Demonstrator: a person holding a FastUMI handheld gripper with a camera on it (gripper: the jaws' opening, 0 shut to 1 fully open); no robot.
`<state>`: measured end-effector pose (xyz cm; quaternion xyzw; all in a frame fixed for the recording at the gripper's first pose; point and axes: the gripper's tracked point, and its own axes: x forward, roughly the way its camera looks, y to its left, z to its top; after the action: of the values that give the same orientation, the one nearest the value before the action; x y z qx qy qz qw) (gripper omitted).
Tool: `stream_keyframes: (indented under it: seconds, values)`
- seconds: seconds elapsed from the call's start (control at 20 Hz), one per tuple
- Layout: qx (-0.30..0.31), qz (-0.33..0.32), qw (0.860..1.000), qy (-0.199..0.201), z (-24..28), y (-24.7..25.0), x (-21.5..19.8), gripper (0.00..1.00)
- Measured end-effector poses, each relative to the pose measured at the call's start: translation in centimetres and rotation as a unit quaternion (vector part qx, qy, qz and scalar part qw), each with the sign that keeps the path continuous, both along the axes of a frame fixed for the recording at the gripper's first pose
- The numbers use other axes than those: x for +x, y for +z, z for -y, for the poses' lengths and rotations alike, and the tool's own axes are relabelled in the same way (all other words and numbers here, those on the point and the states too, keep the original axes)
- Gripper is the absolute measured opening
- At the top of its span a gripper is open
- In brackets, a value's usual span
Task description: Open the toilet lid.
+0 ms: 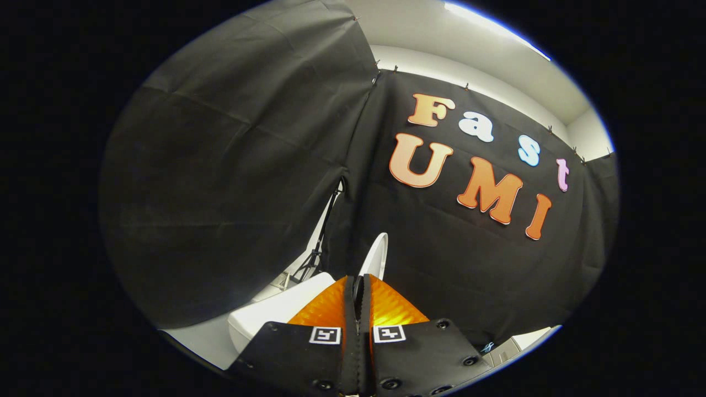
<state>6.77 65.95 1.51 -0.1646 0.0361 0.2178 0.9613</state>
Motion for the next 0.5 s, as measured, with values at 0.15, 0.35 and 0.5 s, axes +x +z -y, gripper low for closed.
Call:
stream_keyframes:
  seconds: [0.15, 0.35, 0.5]
  values:
    - [-0.006, 0.001, 1.0, -0.002, -0.7, 0.0, -0.2, 0.08]
    - [0.001, -0.02, 1.0, 0.004, -2.5, -0.6, -0.2, 0.08]
    - [-0.003, -0.024, 1.0, -0.001, -3.0, -0.6, -0.1, 0.08]
